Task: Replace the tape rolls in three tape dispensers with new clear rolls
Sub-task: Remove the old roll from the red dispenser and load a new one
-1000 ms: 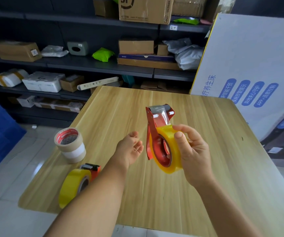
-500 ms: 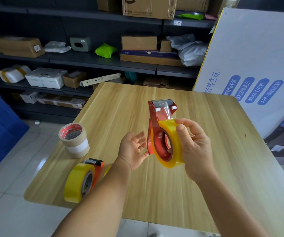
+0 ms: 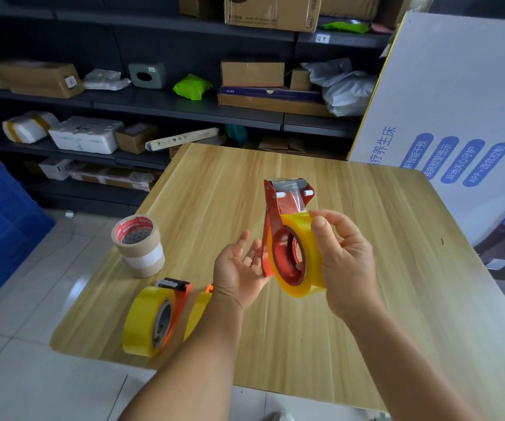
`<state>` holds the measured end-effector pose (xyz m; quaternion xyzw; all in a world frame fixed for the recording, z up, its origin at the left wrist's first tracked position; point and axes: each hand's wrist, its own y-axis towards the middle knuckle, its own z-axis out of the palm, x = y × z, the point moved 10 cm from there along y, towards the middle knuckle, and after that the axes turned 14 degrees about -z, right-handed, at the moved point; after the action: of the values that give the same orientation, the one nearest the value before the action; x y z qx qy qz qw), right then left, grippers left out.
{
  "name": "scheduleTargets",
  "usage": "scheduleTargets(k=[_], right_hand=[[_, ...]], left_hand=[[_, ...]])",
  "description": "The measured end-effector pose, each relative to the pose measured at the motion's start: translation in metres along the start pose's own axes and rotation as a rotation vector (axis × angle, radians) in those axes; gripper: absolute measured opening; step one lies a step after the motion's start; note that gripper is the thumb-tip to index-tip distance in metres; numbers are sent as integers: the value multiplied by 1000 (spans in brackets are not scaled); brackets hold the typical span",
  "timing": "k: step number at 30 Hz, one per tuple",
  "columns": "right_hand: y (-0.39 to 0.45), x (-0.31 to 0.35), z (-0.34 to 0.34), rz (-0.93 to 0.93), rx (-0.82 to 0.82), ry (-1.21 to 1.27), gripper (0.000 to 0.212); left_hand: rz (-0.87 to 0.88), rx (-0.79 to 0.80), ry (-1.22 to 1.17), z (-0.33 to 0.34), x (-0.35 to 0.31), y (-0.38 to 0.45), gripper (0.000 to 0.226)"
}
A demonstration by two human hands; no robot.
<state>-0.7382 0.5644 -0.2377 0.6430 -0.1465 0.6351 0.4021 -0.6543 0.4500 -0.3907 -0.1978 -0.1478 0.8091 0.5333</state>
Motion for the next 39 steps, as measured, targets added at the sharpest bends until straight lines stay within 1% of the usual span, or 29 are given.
scheduleTargets(k=[2,5,7,10,12,15,17,19,20,22,24,25,28,31,33,35,37,39], right_hand=[[-1,-1,2,8,10,6,16],[-2,-1,3,9,14,9,17],[-1,0,1,1,-5,1,18],[3,1,-1,-5,-35,-24,12],[4,0,-2,6,-49,-46,11],[3,-4,-4,36,-73,-76,14],[1,-5,-6,52,-94,-85,15],[0,-4,-11,69,-126,-80,15],[0,-3,-13,85,-140,-77,15],[-1,-2,-16,115,-147,-71,16],[-5,0,-18,119,-144,-82,17],[-8,1,-18,118,-142,-93,17],[-19,2,-21,116,-146,-118,17],[-30,7,-26,106,-139,-146,17],[-34,10,-30,97,-138,-159,15],[-38,14,-33,93,-132,-164,14],[-39,17,-35,92,-114,-151,14],[-39,20,-37,94,-100,-139,13]], left_hand=[[-10,-27,-8,-1,-1,1,43],[-7,-110,-15,-8,-5,0,32],[13,-135,-33,-11,-9,0,36],[20,-105,-41,-10,-9,-2,49],[-15,-70,-52,-10,-1,-3,54],[-74,-39,-57,-17,20,-9,55],[-40,-68,-31,-30,27,-15,53],[29,-143,50,-47,30,-23,47],[41,-168,101,-51,34,-27,48],[21,-182,197,-51,46,-33,54],[30,-195,305,-44,50,-39,51],[60,-218,388,-40,48,-43,49],[197,-354,670,-28,37,-55,47],[401,-495,903,-9,22,-73,46],[554,-519,1021,9,9,-82,52],[636,-496,1135,29,-2,-86,55],[634,-483,1233,43,-9,-82,53],[561,-511,1260,46,-14,-72,49]])
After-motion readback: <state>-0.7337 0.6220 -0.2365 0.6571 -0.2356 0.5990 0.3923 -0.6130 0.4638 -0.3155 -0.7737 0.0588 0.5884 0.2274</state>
